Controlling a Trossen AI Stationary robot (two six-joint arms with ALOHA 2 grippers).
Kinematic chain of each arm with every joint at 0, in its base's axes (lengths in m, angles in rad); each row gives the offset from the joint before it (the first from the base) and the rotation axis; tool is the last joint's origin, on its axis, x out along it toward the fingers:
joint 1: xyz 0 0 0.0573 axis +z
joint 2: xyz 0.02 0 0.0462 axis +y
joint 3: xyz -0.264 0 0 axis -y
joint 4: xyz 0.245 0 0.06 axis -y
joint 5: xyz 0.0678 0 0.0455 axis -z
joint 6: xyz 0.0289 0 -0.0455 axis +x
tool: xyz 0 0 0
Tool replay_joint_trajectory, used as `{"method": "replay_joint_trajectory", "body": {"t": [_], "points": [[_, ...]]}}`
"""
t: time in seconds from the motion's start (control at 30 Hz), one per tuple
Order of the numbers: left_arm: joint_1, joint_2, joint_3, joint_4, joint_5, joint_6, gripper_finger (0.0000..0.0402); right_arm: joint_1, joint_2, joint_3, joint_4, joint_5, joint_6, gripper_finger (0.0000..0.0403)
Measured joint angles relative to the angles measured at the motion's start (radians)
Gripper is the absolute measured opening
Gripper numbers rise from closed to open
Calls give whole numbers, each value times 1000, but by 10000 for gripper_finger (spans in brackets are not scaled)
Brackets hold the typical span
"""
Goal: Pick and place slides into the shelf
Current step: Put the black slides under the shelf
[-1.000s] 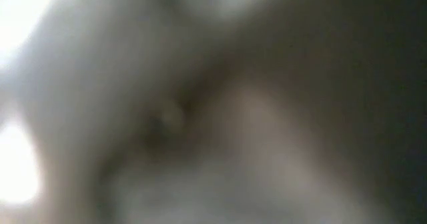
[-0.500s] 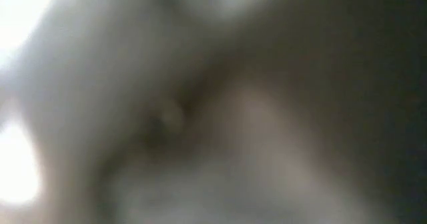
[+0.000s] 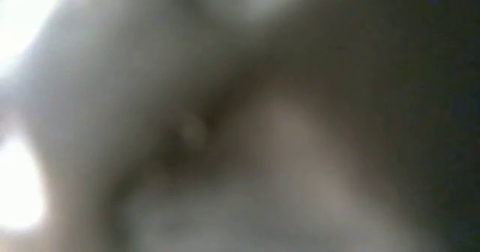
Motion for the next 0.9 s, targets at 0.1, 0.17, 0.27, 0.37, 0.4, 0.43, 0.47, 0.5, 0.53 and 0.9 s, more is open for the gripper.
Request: {"method": "replay_joint_trajectory", "body": {"t": [0.1,0.17,0.27,0.37,0.4,0.43,0.47,0.5,0.53,0.9], "points": [[4,-30,0,-61,-14,-49,13,0,0,0,0,1,0,3],[14,-34,0,-62,-40,-36,13,0,0,0,-1,2,1,3],[42,-28,0,-62,-53,8,13,0,0,0,0,2,3,3],[88,-14,-1,-77,-44,26,13,0,0,0,2,1,6,4],[106,-10,-1,-85,-48,21,13,0,0,0,2,1,6,4],[124,-7,-1,-82,-53,17,13,2,0,0,2,1,6,4],[142,-6,-1,-82,-53,14,13,4,0,0,3,1,6,4],[157,-6,-1,-88,-53,12,13,5,0,0,2,1,6,4],[175,-6,-1,-90,-56,14,13,6,0,0,-1,1,6,3],[304,64,-1,-9,-50,176,13,13,0,0,-13,6,9,4]]}}
